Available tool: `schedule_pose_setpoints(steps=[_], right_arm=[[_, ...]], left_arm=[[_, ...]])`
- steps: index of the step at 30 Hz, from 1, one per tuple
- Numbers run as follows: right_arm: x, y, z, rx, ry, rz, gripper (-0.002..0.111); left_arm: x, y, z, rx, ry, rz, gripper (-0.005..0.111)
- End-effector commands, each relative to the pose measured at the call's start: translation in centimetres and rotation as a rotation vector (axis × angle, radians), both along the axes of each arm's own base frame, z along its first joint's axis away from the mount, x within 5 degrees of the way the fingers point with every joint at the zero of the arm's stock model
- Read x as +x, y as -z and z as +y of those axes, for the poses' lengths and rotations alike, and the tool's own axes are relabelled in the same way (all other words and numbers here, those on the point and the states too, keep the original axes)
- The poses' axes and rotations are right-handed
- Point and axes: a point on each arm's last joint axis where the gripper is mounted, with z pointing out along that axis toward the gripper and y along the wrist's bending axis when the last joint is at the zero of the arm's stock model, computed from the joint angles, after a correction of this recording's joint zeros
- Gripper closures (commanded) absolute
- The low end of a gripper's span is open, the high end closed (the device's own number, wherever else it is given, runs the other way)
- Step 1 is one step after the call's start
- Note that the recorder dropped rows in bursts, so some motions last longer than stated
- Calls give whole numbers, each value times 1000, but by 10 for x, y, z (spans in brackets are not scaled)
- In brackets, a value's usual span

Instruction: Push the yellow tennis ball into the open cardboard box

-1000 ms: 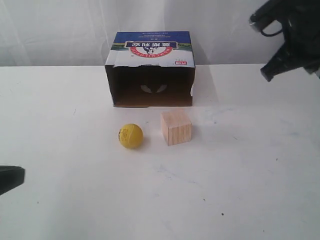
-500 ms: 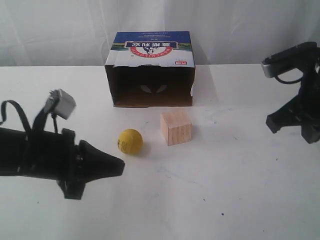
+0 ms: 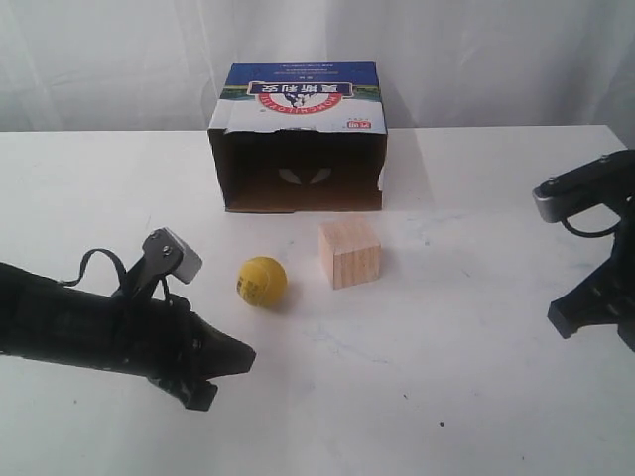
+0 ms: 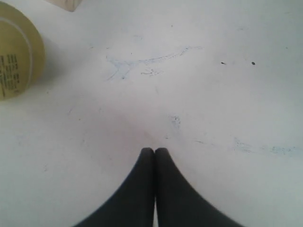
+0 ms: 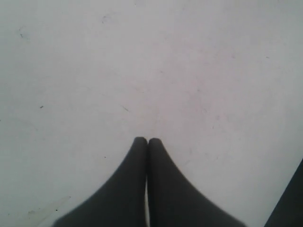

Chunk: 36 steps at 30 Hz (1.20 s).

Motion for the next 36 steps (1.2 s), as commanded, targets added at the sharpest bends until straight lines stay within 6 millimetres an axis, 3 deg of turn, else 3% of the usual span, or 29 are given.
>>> schedule_pose_setpoints(steps=[1, 11, 27, 33, 36], right_arm=[[-3, 4, -2, -2, 0, 10, 108], [-1, 3, -2, 1, -5, -9, 108], [1, 3, -1, 7, -12, -35, 108], [0, 3, -1, 4, -10, -25, 108], [0, 3, -1, 4, -10, -25, 108]], left_arm=[[17, 4, -7, 19, 86, -115, 107], [47, 7, -15, 11, 86, -149, 107], [52, 17, -7, 87, 39, -128, 107], [54, 34, -11, 47, 66, -78, 107], [79, 40, -16, 54, 59, -109, 107]])
